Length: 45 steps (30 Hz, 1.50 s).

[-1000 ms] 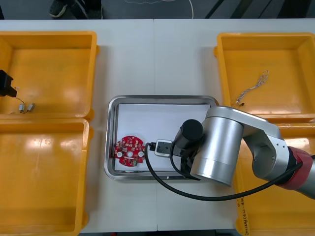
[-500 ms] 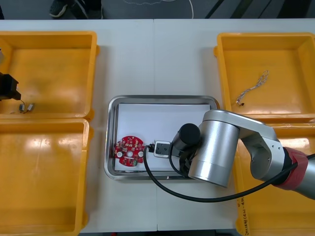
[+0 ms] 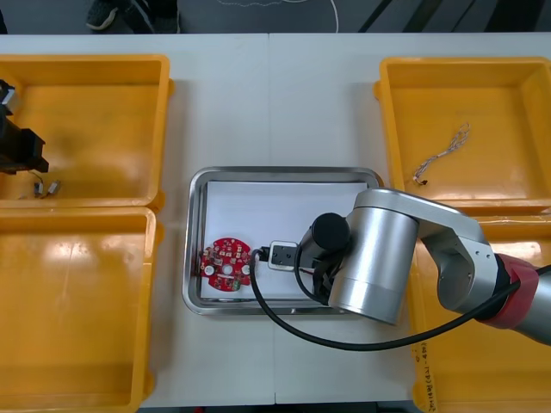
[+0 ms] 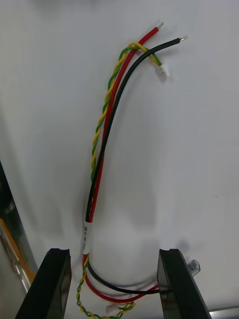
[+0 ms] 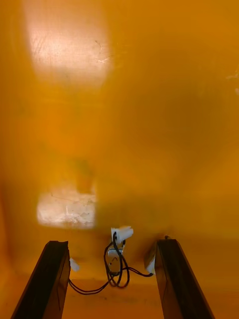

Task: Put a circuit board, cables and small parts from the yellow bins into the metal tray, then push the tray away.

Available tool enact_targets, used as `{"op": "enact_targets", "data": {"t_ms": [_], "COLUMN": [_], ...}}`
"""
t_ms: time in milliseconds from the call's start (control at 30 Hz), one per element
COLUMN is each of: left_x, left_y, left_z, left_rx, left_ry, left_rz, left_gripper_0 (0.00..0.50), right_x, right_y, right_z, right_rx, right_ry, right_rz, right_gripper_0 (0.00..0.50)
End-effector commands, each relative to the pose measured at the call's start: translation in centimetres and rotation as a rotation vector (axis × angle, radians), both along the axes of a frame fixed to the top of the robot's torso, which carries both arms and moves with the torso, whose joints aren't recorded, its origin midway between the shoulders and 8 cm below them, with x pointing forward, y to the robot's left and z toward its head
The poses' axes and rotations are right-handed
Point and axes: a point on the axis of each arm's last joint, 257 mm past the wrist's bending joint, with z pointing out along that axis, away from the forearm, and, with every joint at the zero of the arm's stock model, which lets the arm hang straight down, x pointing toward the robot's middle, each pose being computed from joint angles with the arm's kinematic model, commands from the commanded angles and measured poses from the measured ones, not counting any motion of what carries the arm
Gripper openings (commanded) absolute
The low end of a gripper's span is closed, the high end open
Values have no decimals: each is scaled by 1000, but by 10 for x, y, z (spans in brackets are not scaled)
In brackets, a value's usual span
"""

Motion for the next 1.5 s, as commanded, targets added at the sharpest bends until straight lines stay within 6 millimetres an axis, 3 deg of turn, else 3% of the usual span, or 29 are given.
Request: {"op": "enact_targets", "data": {"t_ms": [33,400,567,833,1167,1500], "left_x": [18,9,2,3,-2,-7], "left_y": [7,6,6,9,17,24], "left_z": [36,14,1,-10,-17,-25], "left_rx": [88,85,71,69,57,66], "left_ry": [-55,-7,7,-10,-18,-9], "left_rz": [-127,-133,-133,-136,-125,-123], "left_gripper_0": [500,500,500,500,500,500], "right_x": [10,5,15,42,95,130], "right_y": [18,4,-15,-78,-152,-224], "right_z": [32,94,129,179,236,252], "right_rx": [36,104,165,197,344,382], "right_ry": [-26,10,15,-38,-95,-109], "right_rz": [44,3,-67,-268,-539,-809], "right_gripper_0": [500,500,500,500,500,500]}}
